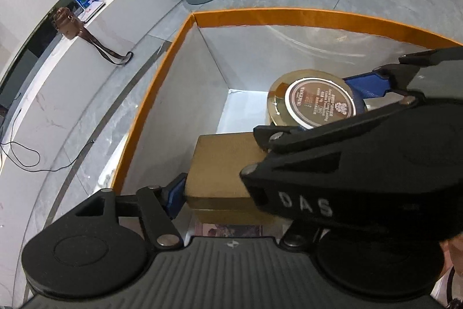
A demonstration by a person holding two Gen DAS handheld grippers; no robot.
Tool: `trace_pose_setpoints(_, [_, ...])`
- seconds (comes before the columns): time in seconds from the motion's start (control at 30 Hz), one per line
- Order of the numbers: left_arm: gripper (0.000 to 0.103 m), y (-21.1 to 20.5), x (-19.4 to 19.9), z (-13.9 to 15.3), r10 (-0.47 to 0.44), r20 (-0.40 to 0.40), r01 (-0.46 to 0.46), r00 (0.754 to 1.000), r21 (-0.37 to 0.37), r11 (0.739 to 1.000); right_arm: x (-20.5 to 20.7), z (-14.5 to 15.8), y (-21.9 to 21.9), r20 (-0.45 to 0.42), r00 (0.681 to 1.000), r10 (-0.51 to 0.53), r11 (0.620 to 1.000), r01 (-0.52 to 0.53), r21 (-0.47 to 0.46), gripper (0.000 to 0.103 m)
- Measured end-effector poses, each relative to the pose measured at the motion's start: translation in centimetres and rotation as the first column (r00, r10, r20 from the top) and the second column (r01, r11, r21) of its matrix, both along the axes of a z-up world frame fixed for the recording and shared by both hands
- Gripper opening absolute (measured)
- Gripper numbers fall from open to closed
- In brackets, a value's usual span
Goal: Organize rigid objects
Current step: 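Lower both objects into the orange box and open both grippers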
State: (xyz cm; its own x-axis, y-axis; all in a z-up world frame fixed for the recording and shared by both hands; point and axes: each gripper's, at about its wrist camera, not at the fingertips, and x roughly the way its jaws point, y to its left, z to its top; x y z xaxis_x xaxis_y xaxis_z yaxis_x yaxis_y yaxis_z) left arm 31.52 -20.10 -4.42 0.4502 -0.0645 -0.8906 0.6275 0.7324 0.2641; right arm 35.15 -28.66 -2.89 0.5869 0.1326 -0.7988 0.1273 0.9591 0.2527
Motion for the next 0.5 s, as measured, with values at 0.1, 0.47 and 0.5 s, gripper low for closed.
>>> trace_pose_setpoints(0.1, [0.079,0.0,0.0,0.0,-0.001,0.007,0.001,1.000,0.000,1.000,0.1,0.0,0.0,-0.010,1.000,-0.017,1.000,0.017,0.002,0.076])
trace_pose_setpoints(0.47, [0.081,0.0,-0.4,0.3,-0.004,0.034,0.003,0.999,0.017,1.000,-0.2,0.9,-1.1,0.010,0.999,-0.052,0.993,0.051,0.107,0.080])
trace_pose_setpoints(0.5, [0.081,0.1,-0.4,0.3,-0.005,0.036,0.004,0.999,0.020,1.000,-0.3,1.0,-1.0,0.013,0.999,-0.051,0.993,0.050,0.105,0.080])
